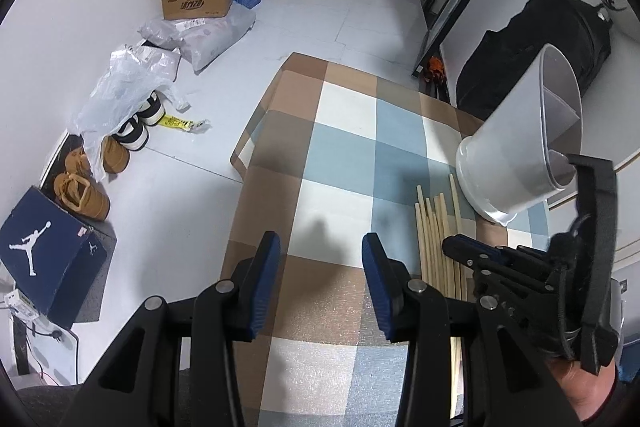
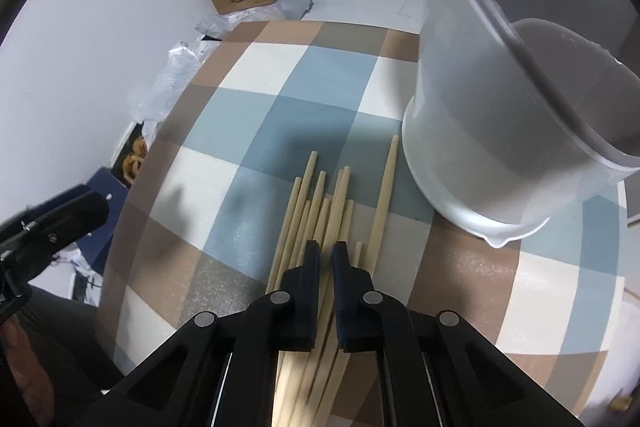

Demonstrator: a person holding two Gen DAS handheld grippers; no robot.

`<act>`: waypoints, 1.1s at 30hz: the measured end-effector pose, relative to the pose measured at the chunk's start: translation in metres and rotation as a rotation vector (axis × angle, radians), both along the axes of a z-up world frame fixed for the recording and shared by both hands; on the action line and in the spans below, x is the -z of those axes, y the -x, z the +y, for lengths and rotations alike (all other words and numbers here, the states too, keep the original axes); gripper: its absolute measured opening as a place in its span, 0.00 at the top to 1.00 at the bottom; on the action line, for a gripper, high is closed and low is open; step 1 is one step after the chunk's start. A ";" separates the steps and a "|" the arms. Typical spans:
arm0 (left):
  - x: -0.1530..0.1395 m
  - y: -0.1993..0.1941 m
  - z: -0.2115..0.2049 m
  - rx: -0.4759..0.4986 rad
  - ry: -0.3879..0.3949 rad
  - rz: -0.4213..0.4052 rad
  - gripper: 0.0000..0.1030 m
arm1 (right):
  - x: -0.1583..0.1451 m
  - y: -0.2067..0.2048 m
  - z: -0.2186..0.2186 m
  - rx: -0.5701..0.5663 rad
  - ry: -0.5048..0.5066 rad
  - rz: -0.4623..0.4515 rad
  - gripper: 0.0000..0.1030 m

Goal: Organize utensils
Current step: 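Lower the right gripper to the chopstick pile and grasp one chopstick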

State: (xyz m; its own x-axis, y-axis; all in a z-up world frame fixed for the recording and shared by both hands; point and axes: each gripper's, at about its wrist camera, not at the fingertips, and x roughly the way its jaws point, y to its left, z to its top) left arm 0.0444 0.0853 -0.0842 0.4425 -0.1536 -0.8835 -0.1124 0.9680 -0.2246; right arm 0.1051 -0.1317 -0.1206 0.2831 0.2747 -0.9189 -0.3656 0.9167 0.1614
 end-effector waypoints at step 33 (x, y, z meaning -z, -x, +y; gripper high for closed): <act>0.012 0.000 -0.018 0.031 -0.019 0.067 0.65 | -0.017 0.003 -0.009 0.006 -0.079 -0.060 0.95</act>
